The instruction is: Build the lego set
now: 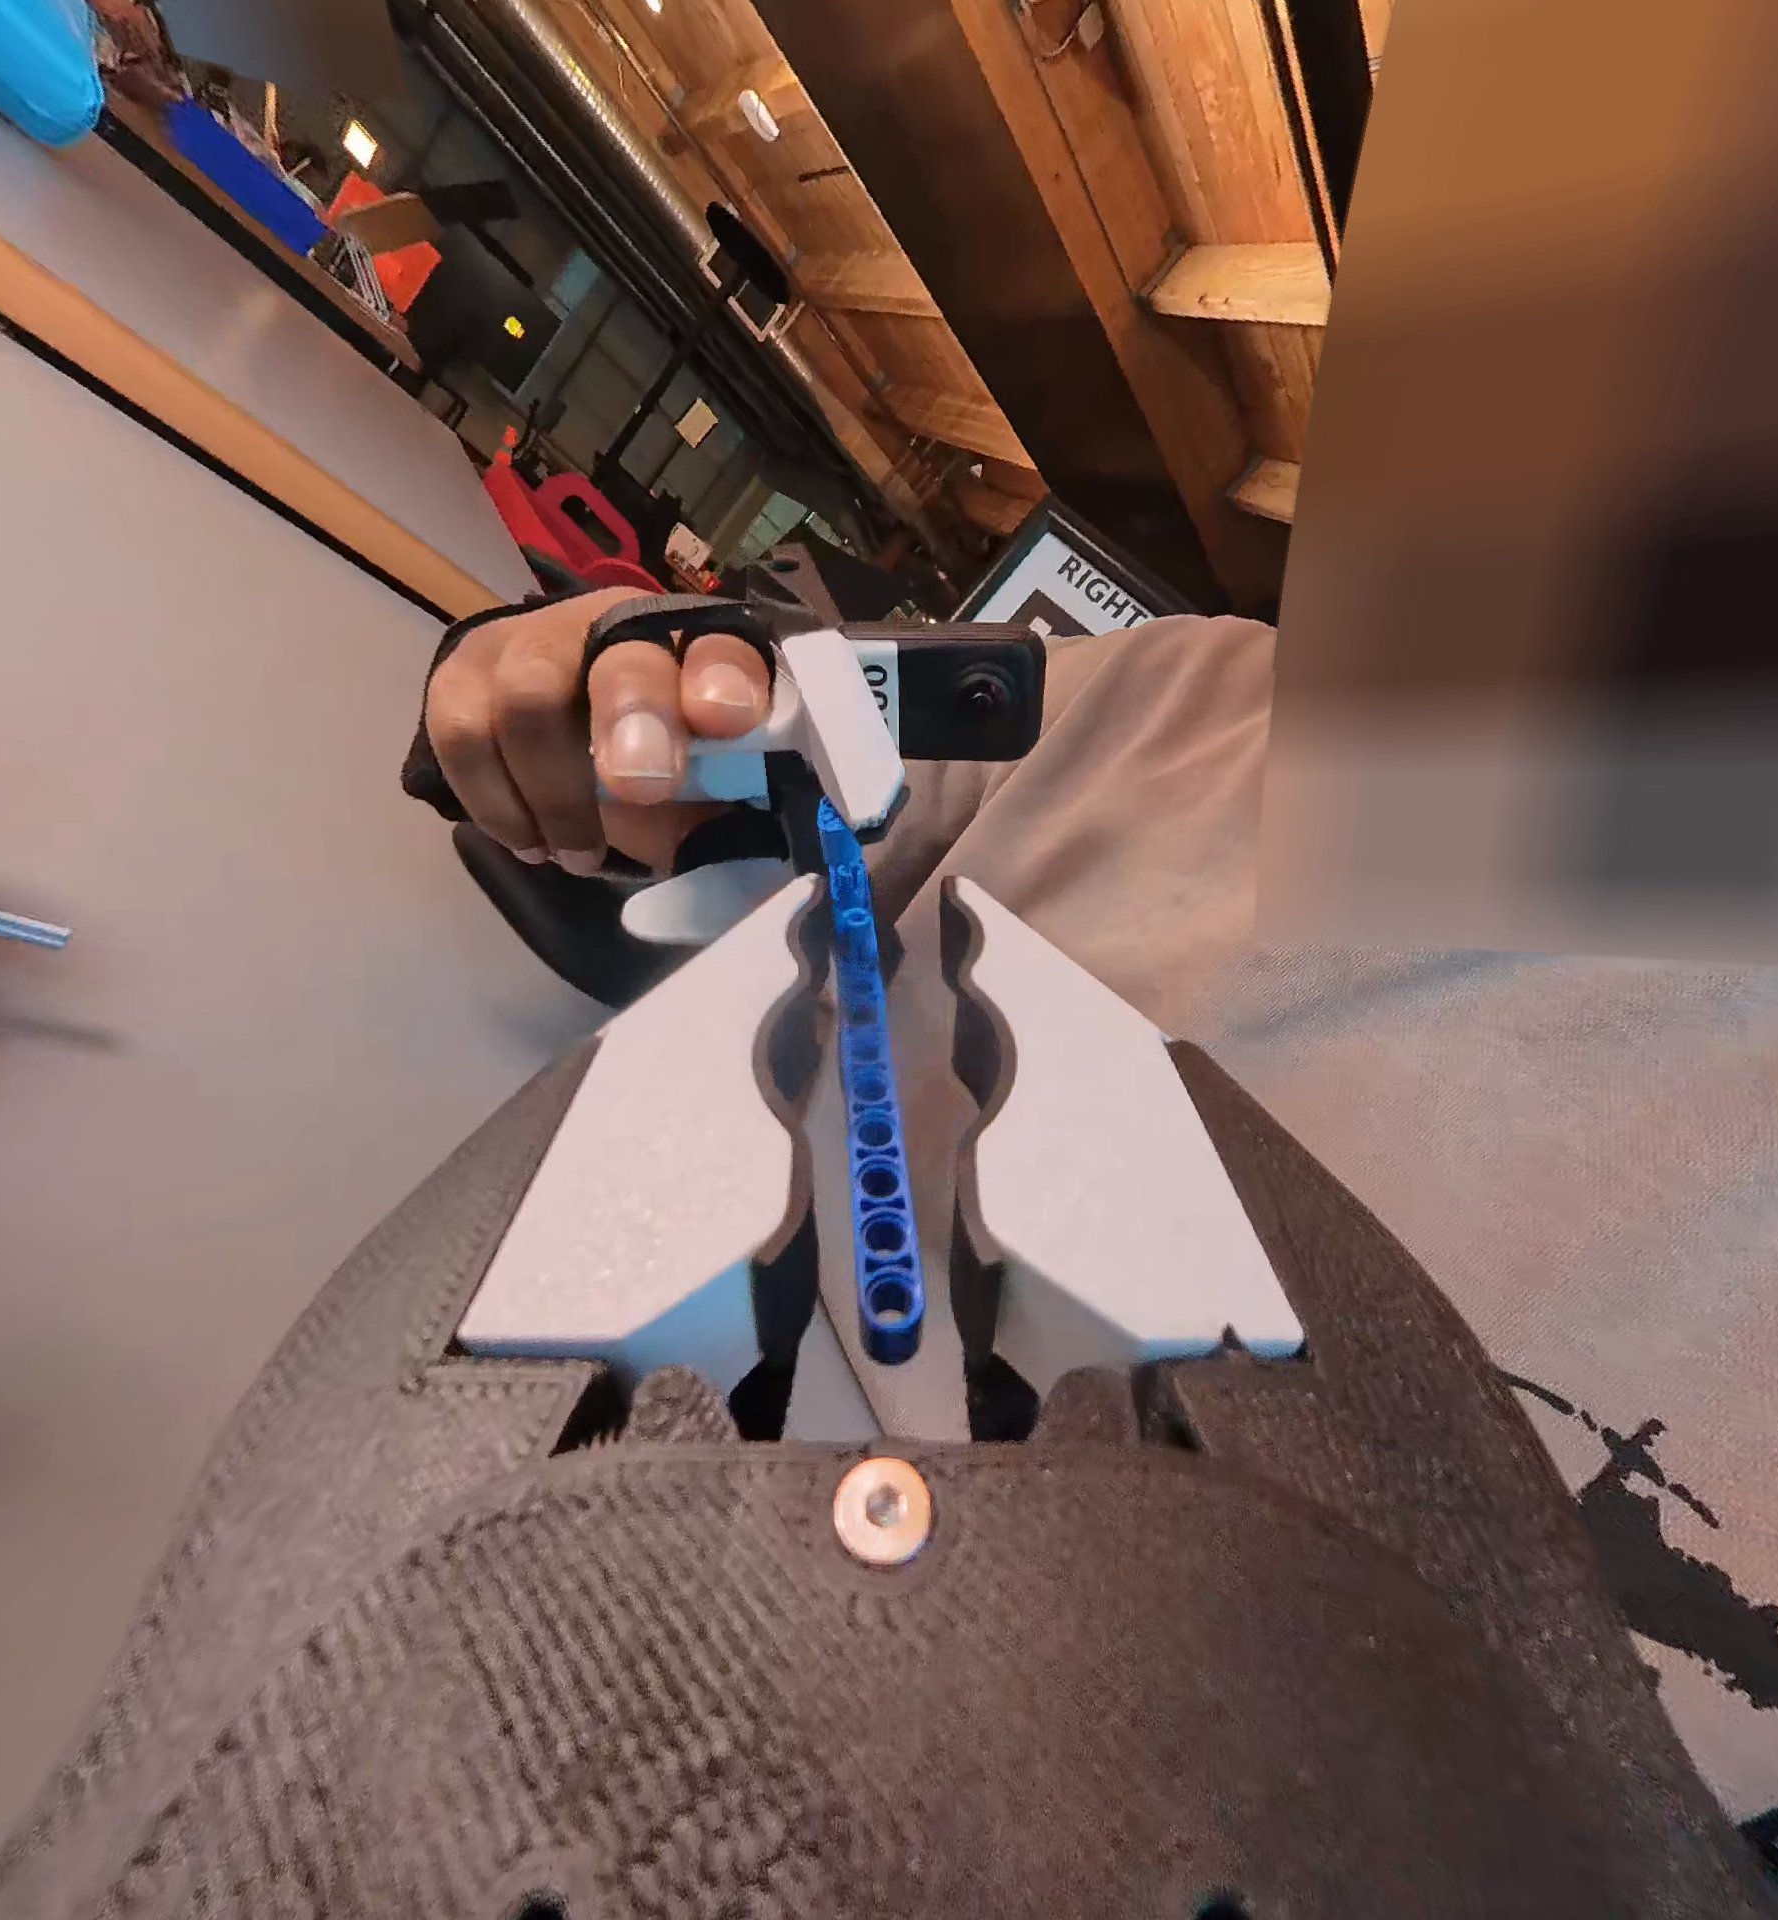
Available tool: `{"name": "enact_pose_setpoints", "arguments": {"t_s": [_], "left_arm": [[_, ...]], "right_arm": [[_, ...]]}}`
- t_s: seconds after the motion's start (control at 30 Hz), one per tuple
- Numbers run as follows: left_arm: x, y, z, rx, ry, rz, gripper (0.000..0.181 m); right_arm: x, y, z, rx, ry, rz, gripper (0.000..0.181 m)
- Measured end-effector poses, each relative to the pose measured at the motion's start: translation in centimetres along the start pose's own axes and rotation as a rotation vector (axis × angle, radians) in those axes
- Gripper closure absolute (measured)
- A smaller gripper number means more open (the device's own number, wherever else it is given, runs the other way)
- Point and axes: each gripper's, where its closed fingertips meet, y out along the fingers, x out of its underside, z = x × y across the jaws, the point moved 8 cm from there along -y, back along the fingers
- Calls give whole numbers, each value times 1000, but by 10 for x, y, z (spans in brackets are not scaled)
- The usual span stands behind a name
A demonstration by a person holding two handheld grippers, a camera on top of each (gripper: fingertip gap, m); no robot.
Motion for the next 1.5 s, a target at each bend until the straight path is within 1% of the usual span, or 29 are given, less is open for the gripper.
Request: {"name": "enact_pose_setpoints", "arguments": {"t_s": [0.17, 0.3, 0.4, 0.47, 0.53, 0.6, 0.63, 0.7, 0.77, 0.9, 1.13, 1.23, 1.4, 1.43, 1.47, 1.5], "left_arm": [[2, 4, 3, -73, 68, -35, 176], [-1, 5, 10, -163, 212, -93, 177], [-5, 4, 16, -246, 348, -118, 176], [-7, 2, 17, -326, 436, -147, 176], [-8, 0, 18, -384, 513, -165, 176], [-7, 0, 18, -428, 586, -195, 176], [-7, 1, 19, -438, 614, -202, 176], [-7, 2, 20, -457, 655, -225, 176], [-5, 4, 21, -455, 676, -247, 176], [-2, 6, 21, -460, 705, -283, 176], [1, 10, 24, -416, 727, -288, 176], [1, 10, 25, -412, 738, -286, 176], [-1, 10, 26, -424, 750, -259, 176], [-2, 9, 26, -423, 738, -252, 176], [-2, 8, 25, -423, 721, -244, 176], [-3, 7, 23, -420, 698, -237, 176]], "right_arm": [[-4, 2, -3, 4, -33, 1, 149], [-5, 2, -3, 16, -38, -21, 148], [-4, -1, 1, -10, 37, -31, 135], [-4, -4, 6, -33, 151, -19, 133], [1, -8, 16, -74, 383, 1, 145], [10, -12, 24, -111, 568, 3, 155], [14, -13, 26, -127, 632, -1, 158], [16, -14, 27, -181, 714, 17, 169], [16, -13, 24, -214, 727, 29, 175], [19, -12, 22, -265, 763, 46, 177], [17, -12, 20, -344, 771, 99, 177], [18, -12, 21, -358, 803, 111, 176], [16, -12, 22, -321, 818, 117, 176], [16, -12, 23, -317, 814, 114, 173], [15, -13, 23, -311, 811, 117, 161], [14, -13, 24, -308, 804, 124, 155]]}}
